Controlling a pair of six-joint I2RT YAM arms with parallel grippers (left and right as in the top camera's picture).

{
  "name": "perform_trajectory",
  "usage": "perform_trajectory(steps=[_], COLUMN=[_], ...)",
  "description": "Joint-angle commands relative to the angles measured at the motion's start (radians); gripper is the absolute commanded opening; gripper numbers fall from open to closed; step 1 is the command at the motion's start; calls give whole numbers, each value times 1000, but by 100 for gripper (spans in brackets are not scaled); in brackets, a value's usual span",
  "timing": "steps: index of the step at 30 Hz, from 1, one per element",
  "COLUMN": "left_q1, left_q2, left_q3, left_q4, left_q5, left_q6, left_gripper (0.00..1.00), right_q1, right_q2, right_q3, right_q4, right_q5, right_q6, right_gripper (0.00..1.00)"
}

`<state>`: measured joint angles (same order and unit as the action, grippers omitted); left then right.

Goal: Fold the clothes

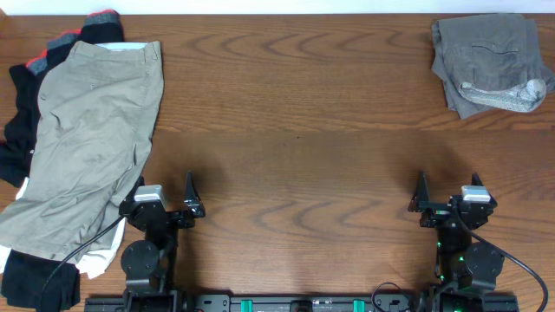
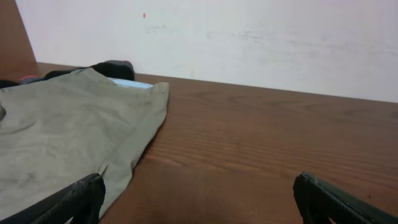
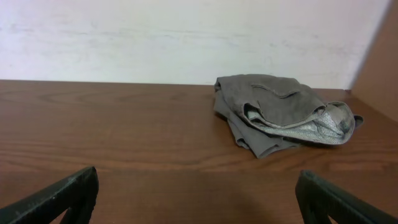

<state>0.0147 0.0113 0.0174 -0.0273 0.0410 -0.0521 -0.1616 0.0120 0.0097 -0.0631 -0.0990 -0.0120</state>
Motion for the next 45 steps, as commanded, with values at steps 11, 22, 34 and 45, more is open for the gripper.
perform_trajectory(steps=[11, 22, 34, 45], left_q1=[-5, -5, -5, -5], left_q2=[0, 0, 13, 439], left_q3=[-13, -13, 27, 325], left_q4=[-44, -43, 10, 7], left_q5=[-37, -30, 78, 42], left_q6=[-5, -6, -12, -13], left_gripper=[98, 98, 98, 98], right_q1=[10, 11, 11, 10], right_q2=[-4, -4, -4, 119], right_q3=[-4, -4, -4, 115], right_q4=[0, 7, 97, 109], right_q5=[5, -65, -172, -172], right_q6=[-12, 23, 23, 14], right_gripper=[99, 99, 99, 99])
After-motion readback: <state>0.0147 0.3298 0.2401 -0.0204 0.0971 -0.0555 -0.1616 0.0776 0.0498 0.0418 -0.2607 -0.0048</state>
